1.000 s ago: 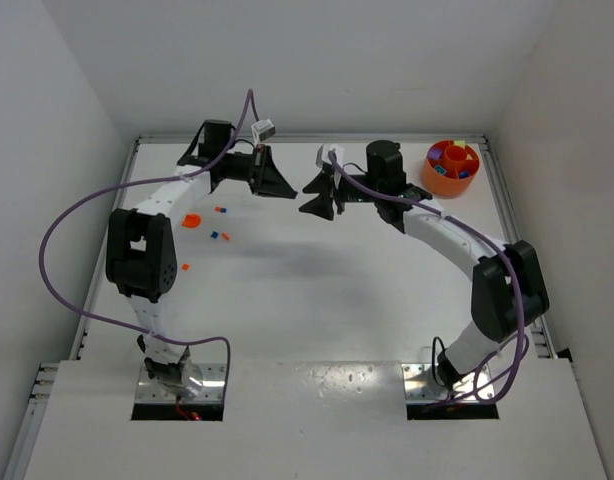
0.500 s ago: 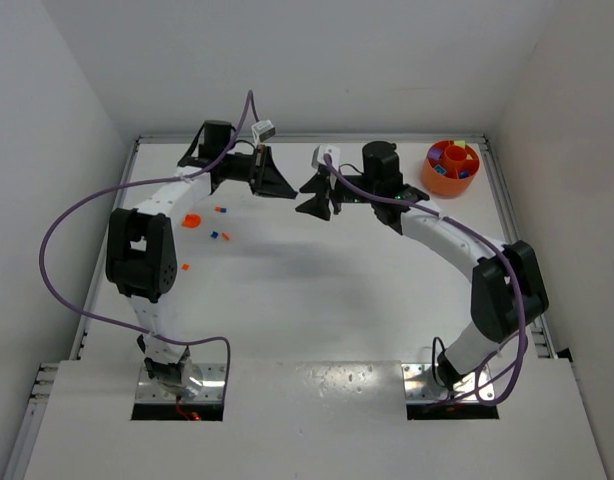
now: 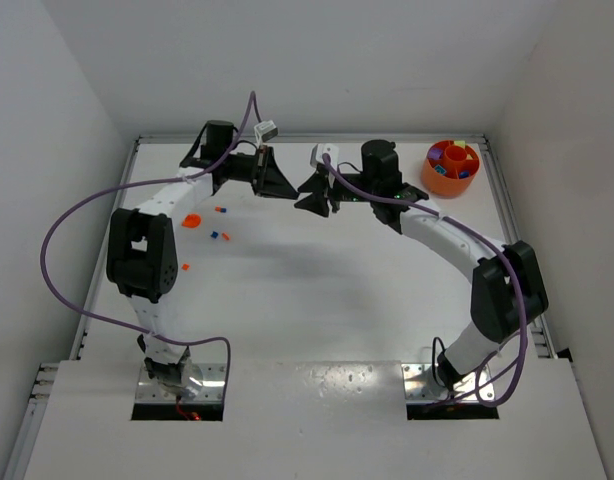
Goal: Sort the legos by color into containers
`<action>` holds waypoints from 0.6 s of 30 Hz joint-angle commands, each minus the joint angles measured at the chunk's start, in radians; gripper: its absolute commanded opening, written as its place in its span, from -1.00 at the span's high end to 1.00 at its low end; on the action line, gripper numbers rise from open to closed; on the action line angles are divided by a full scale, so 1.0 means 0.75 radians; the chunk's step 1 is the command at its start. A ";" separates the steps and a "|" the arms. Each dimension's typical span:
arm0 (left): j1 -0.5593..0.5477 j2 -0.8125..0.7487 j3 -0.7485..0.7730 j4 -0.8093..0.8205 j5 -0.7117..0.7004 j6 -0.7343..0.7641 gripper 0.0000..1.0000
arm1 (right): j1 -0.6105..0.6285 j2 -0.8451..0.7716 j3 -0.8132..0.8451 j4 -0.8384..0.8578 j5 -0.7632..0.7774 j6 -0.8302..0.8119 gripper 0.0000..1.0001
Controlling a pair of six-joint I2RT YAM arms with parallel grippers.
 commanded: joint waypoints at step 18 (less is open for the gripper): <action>-0.025 0.005 -0.014 0.096 0.007 -0.050 0.91 | 0.010 0.021 0.063 0.121 0.023 0.003 0.82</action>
